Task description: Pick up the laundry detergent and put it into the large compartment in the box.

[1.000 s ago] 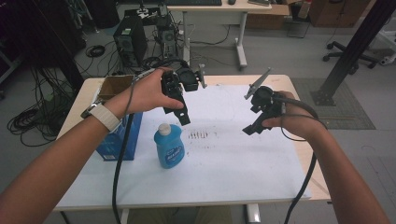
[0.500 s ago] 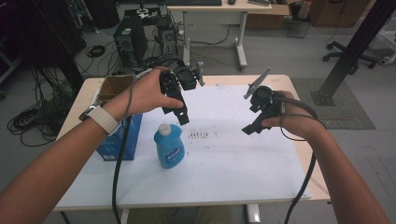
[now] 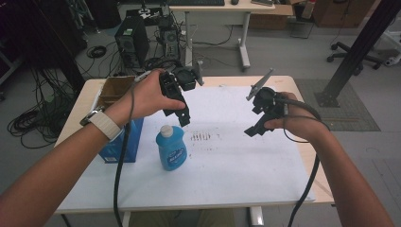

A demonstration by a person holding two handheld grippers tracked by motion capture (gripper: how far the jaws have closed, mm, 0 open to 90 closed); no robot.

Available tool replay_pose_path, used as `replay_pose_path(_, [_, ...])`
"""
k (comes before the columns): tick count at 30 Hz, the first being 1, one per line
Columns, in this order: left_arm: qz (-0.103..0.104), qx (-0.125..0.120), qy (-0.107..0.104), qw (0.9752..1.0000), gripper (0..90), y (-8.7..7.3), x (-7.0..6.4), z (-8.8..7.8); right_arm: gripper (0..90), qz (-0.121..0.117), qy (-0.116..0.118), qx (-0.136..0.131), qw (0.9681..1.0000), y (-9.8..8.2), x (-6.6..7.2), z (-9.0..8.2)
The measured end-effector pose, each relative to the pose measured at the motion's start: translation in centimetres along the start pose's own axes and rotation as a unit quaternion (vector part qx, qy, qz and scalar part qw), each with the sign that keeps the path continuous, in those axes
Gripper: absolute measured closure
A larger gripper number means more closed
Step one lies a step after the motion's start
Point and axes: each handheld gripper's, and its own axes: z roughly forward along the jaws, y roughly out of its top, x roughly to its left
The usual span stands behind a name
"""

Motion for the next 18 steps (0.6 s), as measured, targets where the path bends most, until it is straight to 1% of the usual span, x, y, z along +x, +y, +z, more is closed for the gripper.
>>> replay_pose_path(3, [-0.018, 0.0, 0.003, 0.9998, 9.9, -0.16, 0.03, -0.16, 10.2, 0.0, 0.0, 0.0, 1.0, -0.02, 0.02, -0.03])
replay_pose_path(4, [-0.018, 0.0, 0.003, 0.9998, 9.9, -0.16, 0.03, -0.16, 10.2, 0.0, -0.001, 0.001, 1.0, -0.04, 0.01, -0.03])
replay_pose_path(6, [-0.032, 0.0, -0.003, 0.9995, 9.9, -0.28, 0.01, -0.29, 10.2, 0.0, -0.001, 0.0, 1.0, -0.07, 0.01, -0.04])
replay_pose_path(7, [-0.036, 0.001, -0.004, 0.9994, 9.9, -0.32, -0.01, -0.3, 10.2, 0.001, -0.001, 0.0, 1.0, -0.08, 0.02, -0.06])
replay_pose_path(10, [-0.039, -0.001, -0.002, 0.9992, 9.9, -0.42, -0.09, -0.33, 10.2, 0.0, -0.001, 0.0, 1.0, -0.08, 0.03, -0.08])
replay_pose_path(14, [-0.041, -0.002, -0.004, 0.9991, 11.2, -0.57, -0.31, -0.26, 10.2, 0.001, -0.001, -0.003, 1.0, -0.03, 0.06, -0.09])
replay_pose_path(17, [-0.047, -0.001, -0.004, 0.9989, 11.2, -0.68, -0.32, -0.24, 10.3, 0.001, -0.002, -0.004, 1.0, 0.01, 0.1, -0.13])
replay_pose_path(18, [-0.052, -0.001, -0.003, 0.9986, 11.2, -0.81, -0.29, -0.2, 10.2, 0.001, -0.002, -0.004, 1.0, 0.02, 0.11, -0.13])
